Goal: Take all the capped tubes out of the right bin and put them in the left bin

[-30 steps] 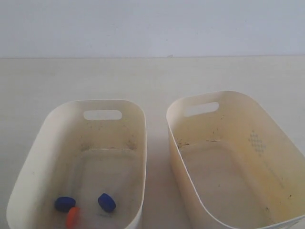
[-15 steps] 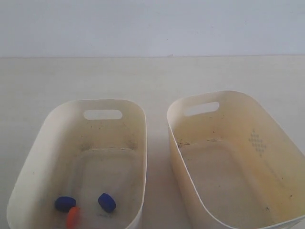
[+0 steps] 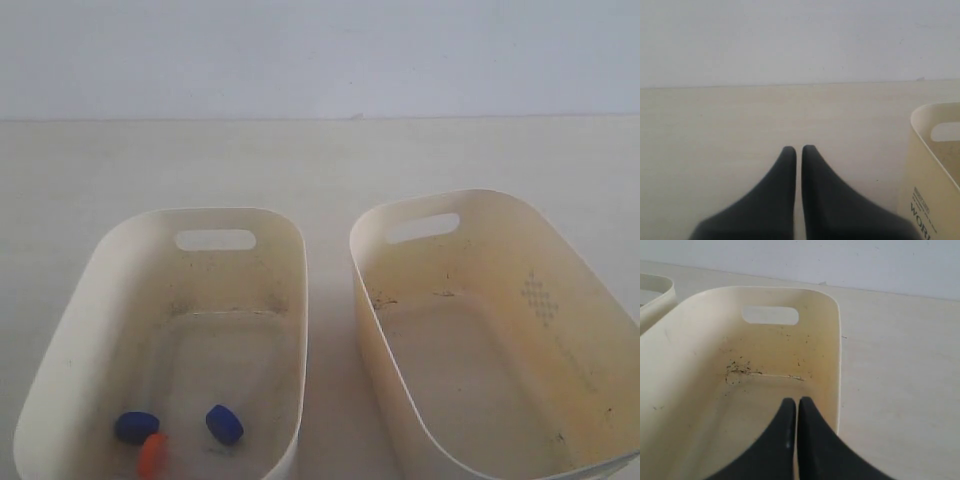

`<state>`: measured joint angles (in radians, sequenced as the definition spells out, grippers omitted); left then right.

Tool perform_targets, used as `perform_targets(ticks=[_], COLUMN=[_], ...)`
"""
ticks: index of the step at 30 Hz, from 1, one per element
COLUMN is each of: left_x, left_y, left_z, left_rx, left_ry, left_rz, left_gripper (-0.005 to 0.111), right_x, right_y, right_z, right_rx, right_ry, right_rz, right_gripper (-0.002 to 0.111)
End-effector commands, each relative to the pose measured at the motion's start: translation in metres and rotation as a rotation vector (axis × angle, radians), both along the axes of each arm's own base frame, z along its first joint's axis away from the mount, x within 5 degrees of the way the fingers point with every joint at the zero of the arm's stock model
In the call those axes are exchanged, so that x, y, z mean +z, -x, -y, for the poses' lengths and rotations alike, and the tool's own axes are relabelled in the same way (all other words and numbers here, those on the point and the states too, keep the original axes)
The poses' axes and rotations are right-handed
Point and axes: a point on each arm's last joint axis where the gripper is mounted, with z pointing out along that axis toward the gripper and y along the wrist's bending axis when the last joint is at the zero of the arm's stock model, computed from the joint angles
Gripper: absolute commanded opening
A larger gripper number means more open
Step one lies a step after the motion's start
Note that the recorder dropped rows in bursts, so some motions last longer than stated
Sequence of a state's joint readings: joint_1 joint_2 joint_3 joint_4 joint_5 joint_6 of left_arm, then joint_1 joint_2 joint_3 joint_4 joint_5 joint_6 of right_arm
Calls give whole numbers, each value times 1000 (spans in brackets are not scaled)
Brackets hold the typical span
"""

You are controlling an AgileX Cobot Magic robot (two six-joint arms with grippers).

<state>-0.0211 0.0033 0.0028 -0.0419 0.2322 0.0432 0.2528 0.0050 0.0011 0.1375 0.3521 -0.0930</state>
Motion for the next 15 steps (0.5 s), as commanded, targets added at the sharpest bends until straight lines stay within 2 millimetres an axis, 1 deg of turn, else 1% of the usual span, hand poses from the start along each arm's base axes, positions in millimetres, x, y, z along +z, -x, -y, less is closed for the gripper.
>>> perform_targets(ticks=[1, 5, 9, 12, 15], left_x=[2, 2, 2, 2, 2], left_y=[0, 0, 0, 0, 0], left_z=[0, 0, 0, 0, 0], left_rx=[3, 3, 3, 3, 3], left_ry=[7, 7, 7, 7, 7], left_rz=[11, 11, 11, 11, 11], left_gripper=[4, 4, 4, 4, 4], right_x=[1, 1, 1, 1, 1], right_y=[-1, -2, -2, -2, -2], right_z=[5, 9, 11, 11, 13], right_rx=[-85, -176, -191, -193, -232], right_ry=[4, 10, 56, 60, 57], right_rz=[8, 9, 18, 18, 17], right_gripper=[1, 1, 1, 1, 1])
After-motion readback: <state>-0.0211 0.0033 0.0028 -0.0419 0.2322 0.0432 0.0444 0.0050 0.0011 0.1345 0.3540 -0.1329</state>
